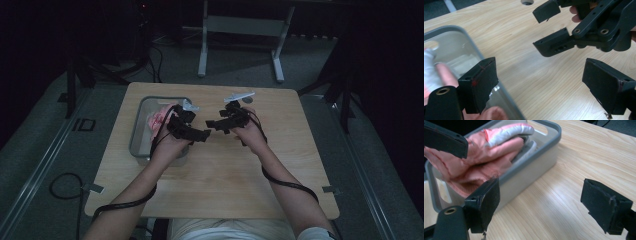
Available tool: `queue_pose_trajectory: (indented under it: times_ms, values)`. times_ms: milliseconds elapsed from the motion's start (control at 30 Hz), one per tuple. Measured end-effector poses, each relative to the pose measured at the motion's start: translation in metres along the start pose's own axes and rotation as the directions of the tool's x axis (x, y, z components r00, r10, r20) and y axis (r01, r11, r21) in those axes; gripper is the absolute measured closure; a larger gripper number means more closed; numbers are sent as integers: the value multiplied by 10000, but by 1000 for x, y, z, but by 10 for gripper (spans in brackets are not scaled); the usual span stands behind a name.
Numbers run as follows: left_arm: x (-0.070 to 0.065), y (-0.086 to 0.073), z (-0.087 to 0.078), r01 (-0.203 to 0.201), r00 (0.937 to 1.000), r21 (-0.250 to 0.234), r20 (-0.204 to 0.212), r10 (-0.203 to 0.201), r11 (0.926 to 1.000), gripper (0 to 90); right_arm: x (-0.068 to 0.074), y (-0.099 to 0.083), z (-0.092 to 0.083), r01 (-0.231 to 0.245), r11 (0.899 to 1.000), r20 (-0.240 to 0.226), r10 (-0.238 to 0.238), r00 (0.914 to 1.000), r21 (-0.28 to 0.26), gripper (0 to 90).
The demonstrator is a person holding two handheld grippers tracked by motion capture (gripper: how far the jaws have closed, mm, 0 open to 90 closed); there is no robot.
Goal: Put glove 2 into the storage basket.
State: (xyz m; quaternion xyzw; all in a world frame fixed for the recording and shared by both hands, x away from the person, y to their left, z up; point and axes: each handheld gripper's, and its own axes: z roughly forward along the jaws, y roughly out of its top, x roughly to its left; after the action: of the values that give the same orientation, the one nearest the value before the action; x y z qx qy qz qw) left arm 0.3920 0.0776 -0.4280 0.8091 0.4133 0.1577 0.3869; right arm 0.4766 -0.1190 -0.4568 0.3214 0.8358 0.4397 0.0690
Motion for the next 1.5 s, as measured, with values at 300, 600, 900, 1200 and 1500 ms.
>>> queue_pose_trajectory:
  times_ms: [300,600,900,1200,1500]
  values:
    - [-18,-2,11,-458,9987,93,248,456,9989,7,-10,-22,-8,287,9990,340,-298,9990,332,158]
    - [-41,-7,24,-1126,9910,119,741,1115,9936,8,-18,-43,-13,404,9981,530,-428,9977,460,163]
    - [-56,-18,38,-1426,9854,125,953,1408,9897,11,-26,-61,-16,304,9982,661,-338,9972,524,163]
    - [-68,-35,58,-1813,9773,336,1173,1763,9829,11,-32,-83,-17,93,9985,859,-140,9962,548,166]
    - [-71,-54,77,-2014,9697,218,1453,1962,9793,11,-39,-105,-18,-40,9982,1261,-35,9920,595,164]
